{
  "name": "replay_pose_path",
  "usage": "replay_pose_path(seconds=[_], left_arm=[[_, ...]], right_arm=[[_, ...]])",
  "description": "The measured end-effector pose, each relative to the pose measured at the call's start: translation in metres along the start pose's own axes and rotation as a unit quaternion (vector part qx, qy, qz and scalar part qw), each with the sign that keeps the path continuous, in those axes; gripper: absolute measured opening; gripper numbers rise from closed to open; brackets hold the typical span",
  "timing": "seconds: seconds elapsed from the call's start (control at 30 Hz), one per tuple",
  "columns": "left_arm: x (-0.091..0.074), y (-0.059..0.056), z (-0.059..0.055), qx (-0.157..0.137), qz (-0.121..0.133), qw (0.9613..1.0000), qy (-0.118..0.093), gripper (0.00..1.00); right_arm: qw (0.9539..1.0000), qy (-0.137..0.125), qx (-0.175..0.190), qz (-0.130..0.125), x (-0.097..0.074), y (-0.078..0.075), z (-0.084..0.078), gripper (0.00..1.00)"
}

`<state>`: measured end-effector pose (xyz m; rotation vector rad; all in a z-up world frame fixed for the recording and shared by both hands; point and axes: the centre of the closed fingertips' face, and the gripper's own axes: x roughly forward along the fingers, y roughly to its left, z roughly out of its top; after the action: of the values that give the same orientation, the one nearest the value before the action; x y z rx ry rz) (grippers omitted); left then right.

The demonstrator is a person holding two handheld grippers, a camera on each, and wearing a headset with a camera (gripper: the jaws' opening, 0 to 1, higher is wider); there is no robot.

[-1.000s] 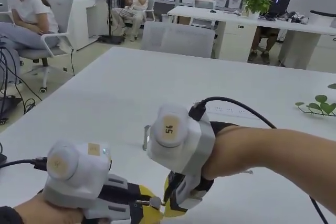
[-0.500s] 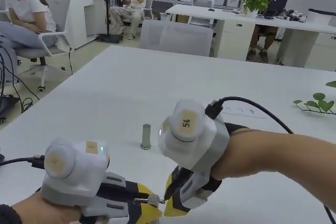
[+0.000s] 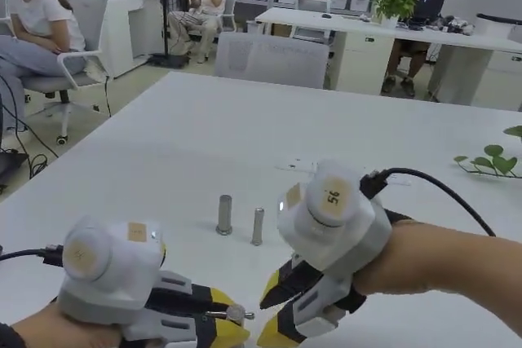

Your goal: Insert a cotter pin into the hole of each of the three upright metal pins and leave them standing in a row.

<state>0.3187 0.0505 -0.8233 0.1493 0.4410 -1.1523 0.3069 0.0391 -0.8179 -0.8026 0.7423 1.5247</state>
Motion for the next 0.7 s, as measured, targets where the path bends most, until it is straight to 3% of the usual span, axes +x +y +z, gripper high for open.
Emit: replay_pose_path(seconds=[0.3, 0.37, 0.7], left_arm=[[0.0, 0.0, 0.0, 0.004, -0.004, 1.0, 0.001, 0.11], [0.0, 0.0, 0.0, 0.003, -0.005, 1.0, 0.001, 0.11], [0.0, 0.0, 0.001, 0.002, -0.007, 1.0, 0.0, 0.11]], right_arm=[[0.9979, -0.061, 0.017, -0.01, -0.009, 0.0, -0.001, 0.34], [0.9963, -0.083, 0.019, -0.013, -0.011, 0.001, 0.001, 0.35], [0.9888, -0.14, 0.047, -0.022, -0.016, 0.003, -0.008, 0.41]])
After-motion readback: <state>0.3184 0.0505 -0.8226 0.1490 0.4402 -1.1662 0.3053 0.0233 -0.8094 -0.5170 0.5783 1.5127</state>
